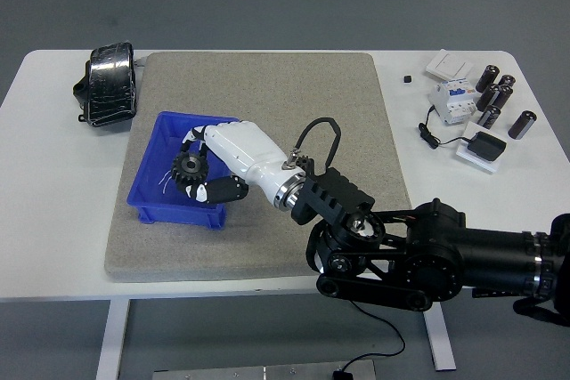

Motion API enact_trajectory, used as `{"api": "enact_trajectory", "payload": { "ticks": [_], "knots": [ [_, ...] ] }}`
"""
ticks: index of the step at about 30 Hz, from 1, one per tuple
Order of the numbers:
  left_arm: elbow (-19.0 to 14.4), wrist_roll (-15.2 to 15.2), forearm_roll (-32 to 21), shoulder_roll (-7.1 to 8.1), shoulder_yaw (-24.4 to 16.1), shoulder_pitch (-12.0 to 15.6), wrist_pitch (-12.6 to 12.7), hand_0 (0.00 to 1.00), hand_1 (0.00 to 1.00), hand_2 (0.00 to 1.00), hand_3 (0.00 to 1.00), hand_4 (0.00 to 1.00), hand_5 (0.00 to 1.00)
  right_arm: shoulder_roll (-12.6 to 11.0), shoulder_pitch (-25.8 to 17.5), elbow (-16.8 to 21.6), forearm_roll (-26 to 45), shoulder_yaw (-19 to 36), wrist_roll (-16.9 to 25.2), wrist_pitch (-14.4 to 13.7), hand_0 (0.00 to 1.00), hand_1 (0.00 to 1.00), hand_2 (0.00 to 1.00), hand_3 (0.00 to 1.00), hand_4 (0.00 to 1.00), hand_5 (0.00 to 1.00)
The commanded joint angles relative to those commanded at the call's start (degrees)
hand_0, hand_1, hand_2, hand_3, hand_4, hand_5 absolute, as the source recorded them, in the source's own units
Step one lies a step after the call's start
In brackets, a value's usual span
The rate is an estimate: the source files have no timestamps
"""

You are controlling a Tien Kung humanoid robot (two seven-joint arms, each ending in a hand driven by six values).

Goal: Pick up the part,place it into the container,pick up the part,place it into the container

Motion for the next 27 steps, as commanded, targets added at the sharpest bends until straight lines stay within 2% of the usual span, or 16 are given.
{"api": "enact_trajectory", "payload": {
  "ticks": [8,13,14,19,20,25,26,27],
  "knots": [
    [0.12,0.0,0.27,-0.04,-0.2,-0.15,-0.15,0.67,0.651,0.636,0.664,0.741,0.61,0.36,0.03,-0.36,0.3,-0.11,-0.02,0.13,0.643,0.682,0.67,0.671,0.297,0.22],
    [0.17,0.0,0.42,-0.11,-0.28,-0.21,-0.22,0.67,0.651,0.636,0.664,0.741,0.61,0.49,-0.02,-0.72,0.49,-0.14,-0.21,0.6,0.643,0.682,0.67,0.671,0.297,0.22],
    [0.17,0.03,0.46,-0.1,-0.29,-0.19,-0.22,0.671,0.65,0.636,0.664,0.74,0.61,0.51,-0.04,-0.81,0.55,-0.08,-0.22,0.8,0.669,0.718,0.756,0.704,0.42,0.233],
    [0.13,0.14,0.42,-0.09,-0.19,-0.11,-0.2,0.671,0.65,0.636,0.664,0.74,0.61,0.65,-0.08,-1.24,1.03,0.28,0.1,1.73,0.669,0.718,0.756,0.704,0.42,0.233],
    [0.14,0.15,0.42,-0.1,-0.19,-0.11,-0.21,0.67,0.65,0.636,0.663,0.739,0.607,0.68,-0.08,-1.3,1.09,0.33,0.15,1.78,0.703,0.767,0.837,0.789,0.564,0.258],
    [0.18,0.07,0.33,-0.13,-0.12,-0.16,-0.26,0.67,0.65,0.636,0.663,0.739,0.607,0.88,-0.04,-1.56,1.13,0.49,0.06,1.94,0.703,0.767,0.837,0.789,0.564,0.258],
    [0.19,0.08,0.36,-0.13,-0.15,-0.18,-0.25,0.671,0.65,0.636,0.661,0.741,0.609,0.9,-0.02,-1.59,1.07,0.55,-0.01,1.98,0.717,0.78,0.857,0.86,0.613,0.251],
    [0.19,0.09,0.39,-0.14,-0.15,-0.19,-0.27,0.671,0.65,0.636,0.661,0.741,0.609,0.92,-0.02,-1.63,1.05,0.62,-0.03,1.96,0.717,0.78,0.857,0.86,0.613,0.251]
  ]
}}
